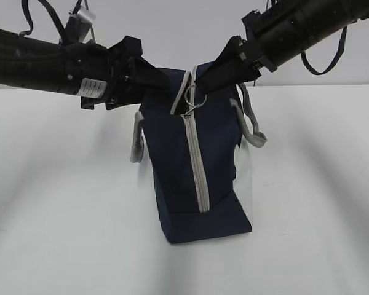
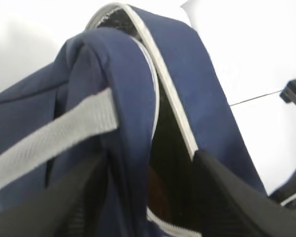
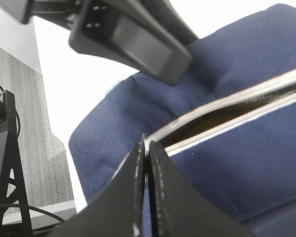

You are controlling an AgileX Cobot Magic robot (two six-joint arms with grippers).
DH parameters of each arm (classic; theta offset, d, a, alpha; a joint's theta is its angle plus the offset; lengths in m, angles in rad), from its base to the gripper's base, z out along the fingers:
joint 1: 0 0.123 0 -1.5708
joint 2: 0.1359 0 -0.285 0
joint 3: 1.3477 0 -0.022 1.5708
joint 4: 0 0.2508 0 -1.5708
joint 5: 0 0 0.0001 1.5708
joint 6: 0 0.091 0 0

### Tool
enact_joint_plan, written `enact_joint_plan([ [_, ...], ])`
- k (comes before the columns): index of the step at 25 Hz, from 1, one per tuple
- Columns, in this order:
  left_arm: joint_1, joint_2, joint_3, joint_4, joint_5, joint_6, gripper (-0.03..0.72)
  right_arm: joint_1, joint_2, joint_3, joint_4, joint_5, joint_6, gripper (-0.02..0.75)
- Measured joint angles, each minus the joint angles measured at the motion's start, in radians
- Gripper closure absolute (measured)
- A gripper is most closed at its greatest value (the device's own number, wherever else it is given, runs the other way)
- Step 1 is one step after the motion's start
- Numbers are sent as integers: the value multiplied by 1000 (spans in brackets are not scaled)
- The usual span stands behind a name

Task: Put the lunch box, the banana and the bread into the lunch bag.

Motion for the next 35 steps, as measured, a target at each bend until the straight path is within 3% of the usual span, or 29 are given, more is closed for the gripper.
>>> enact_joint_plan([
  [12,-22,100,-98,-79,7,-6,669,0,0,0,15,-2,-8,754],
  [18,-22,103,-98,-213,0,-6,683,0,0,0,15,-2,-8,754],
  [26,-23,122,-100,-232,40,-5,683,0,0,0,15,-2,-8,754],
  [29,-23,125,-101,-205,63,8,621,0,0,0,15,-2,-8,754],
  [34,-23,105,-105,-104,102,56,168,0,0,0,15,-2,-8,754],
  [35,-23,96,-105,-78,107,58,112,0,0,0,15,-2,-8,754],
])
